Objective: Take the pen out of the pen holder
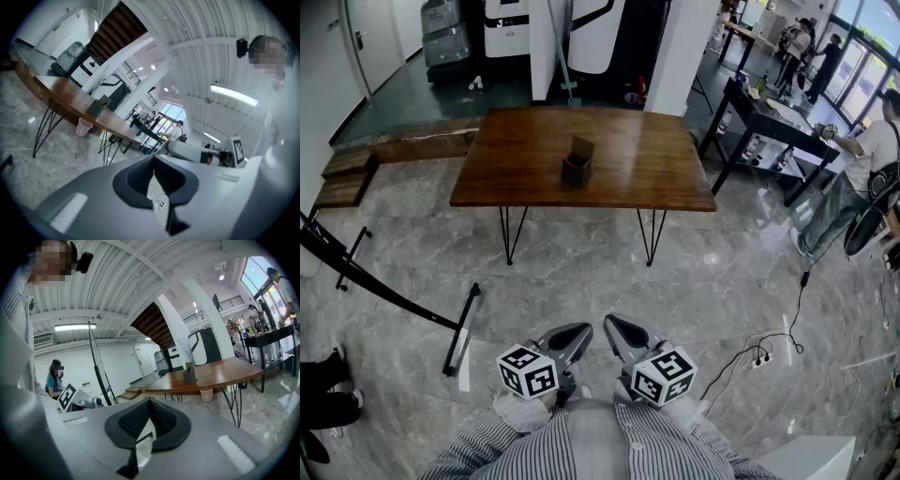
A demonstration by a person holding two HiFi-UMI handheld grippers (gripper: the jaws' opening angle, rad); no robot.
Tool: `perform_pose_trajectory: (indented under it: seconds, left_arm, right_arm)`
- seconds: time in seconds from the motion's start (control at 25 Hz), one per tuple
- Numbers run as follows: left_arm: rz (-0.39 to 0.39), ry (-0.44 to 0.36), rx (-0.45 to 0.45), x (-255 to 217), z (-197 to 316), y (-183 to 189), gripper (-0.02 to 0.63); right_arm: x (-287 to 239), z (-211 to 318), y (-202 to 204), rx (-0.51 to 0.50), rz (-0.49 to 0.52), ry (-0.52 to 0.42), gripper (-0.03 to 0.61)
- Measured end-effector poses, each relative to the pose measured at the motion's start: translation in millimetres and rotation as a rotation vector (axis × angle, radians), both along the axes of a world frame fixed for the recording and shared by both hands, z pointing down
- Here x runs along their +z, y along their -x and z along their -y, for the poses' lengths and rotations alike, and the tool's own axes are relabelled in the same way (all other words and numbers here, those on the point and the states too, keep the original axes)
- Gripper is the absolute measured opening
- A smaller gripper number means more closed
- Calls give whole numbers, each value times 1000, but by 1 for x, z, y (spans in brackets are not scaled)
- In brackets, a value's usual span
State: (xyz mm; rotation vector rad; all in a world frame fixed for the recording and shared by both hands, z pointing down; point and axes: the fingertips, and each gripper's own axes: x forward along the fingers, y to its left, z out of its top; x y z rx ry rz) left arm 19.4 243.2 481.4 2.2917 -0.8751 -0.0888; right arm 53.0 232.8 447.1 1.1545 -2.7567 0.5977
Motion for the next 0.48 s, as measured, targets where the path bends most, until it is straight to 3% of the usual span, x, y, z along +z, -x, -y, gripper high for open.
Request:
perform_pose_trajectory:
  seconds: [0.28,0.48]
  left_arm:
    - [0,6,20,11,54,-1,8]
    - [13,-10,52,10,121,8,8]
  right_arm:
    - [11,52,-8,35,8,17,0]
    - [7,121,1,66,27,-1,0]
